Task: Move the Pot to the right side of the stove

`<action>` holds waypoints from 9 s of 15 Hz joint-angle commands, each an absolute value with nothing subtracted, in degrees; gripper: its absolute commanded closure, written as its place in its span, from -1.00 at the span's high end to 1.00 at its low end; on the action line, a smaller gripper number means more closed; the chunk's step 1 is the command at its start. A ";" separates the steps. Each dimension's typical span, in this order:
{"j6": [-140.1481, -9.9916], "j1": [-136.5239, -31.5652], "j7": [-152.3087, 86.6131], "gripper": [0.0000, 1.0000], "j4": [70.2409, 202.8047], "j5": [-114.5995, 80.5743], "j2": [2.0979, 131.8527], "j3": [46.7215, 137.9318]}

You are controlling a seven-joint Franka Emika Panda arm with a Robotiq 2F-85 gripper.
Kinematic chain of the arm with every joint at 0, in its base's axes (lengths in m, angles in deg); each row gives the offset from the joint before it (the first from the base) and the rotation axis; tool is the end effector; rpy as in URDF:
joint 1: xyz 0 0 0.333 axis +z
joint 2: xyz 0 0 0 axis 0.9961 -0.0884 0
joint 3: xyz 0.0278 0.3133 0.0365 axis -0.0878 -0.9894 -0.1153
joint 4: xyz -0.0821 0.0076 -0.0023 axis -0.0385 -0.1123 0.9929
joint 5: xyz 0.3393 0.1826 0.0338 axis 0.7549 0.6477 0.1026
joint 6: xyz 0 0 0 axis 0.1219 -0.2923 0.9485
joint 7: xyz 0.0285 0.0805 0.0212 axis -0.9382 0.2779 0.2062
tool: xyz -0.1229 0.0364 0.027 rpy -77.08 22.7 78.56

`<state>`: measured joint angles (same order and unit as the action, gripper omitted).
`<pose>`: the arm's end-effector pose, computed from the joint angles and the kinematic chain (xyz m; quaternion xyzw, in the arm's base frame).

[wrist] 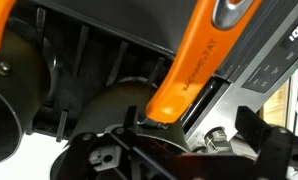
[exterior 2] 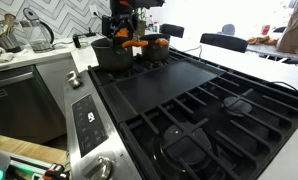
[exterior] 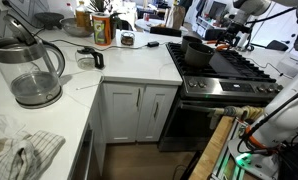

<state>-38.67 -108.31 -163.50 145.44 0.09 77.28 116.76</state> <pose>0.3792 -0.4215 0.4696 -0.8076 -0.5774 -0.0939 0.0755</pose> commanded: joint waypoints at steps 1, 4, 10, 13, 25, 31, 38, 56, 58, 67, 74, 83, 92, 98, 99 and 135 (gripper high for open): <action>-34.57 -112.56 -168.37 1.00 141.57 3.98 72.99 115.22; -31.99 -114.53 -167.54 0.32 139.21 6.93 70.69 114.46; -32.88 -116.51 -162.71 -0.60 137.12 10.92 68.72 112.79; -32.54 -117.10 -161.72 -0.84 136.35 11.21 68.39 112.17; -21.80 -121.11 -164.42 -0.84 131.63 15.93 67.88 110.84; -15.09 -124.42 -166.10 -0.84 128.17 19.08 65.94 109.59; -8.35 -130.17 -167.23 -0.84 123.04 19.30 63.87 109.68; -2.07 -156.61 -151.85 -0.84 109.99 28.58 52.82 105.12; -2.78 -157.17 -148.05 -0.84 108.57 27.71 52.25 104.31; -6.64 -159.73 -138.65 -0.84 105.90 26.74 52.22 102.16; -16.51 -160.34 -125.76 -0.84 106.63 27.04 51.99 101.85; -34.90 -156.45 -111.20 -0.84 109.58 26.62 52.89 104.62; -47.64 -152.46 -99.95 -0.84 113.33 20.69 53.16 106.37; -50.15 -150.73 -96.14 -0.84 113.63 18.97 52.52 106.11; -50.57 -150.16 -95.87 -0.84 113.69 18.06 52.44 106.28; -48.22 -149.58 -82.59 -0.84 112.15 4.47 50.76 102.67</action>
